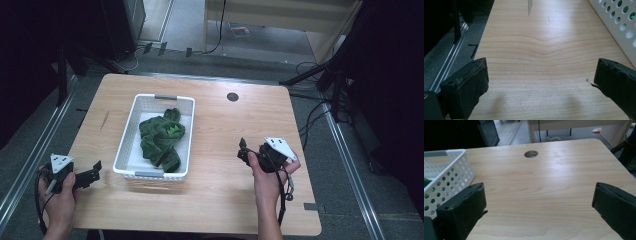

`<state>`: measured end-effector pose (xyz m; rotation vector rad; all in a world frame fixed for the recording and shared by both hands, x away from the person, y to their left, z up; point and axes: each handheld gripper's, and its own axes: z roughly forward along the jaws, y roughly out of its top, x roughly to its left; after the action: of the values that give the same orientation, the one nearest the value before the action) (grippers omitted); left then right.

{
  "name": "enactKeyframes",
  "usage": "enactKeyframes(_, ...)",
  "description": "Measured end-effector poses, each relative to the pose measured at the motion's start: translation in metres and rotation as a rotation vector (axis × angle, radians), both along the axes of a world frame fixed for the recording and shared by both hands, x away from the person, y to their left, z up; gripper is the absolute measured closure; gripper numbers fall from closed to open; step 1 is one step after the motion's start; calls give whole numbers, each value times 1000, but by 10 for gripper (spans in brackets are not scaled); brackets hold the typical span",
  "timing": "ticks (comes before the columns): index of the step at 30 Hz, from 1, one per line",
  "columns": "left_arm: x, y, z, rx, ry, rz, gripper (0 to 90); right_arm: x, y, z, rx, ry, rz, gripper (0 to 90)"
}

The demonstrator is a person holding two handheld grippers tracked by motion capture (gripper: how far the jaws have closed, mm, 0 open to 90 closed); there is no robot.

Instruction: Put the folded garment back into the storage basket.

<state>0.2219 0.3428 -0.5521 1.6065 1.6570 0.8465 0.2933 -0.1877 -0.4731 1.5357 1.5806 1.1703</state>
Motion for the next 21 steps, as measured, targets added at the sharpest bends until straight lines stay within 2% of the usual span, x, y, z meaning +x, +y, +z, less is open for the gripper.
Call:
enactKeyframes(8, 0, 0, 0, 3, 0, 0, 5, -7, -18, -6, 5, -5, -16, 0)
enactKeyframes(14, 0, 0, 0, 2, -2, 0, 5, -13, -31, -15, -24, -5, -22, 0)
enactKeyframes(21, 0, -1, 0, 5, -2, 0, 5, -22, -54, -27, -13, 2, -31, 0)
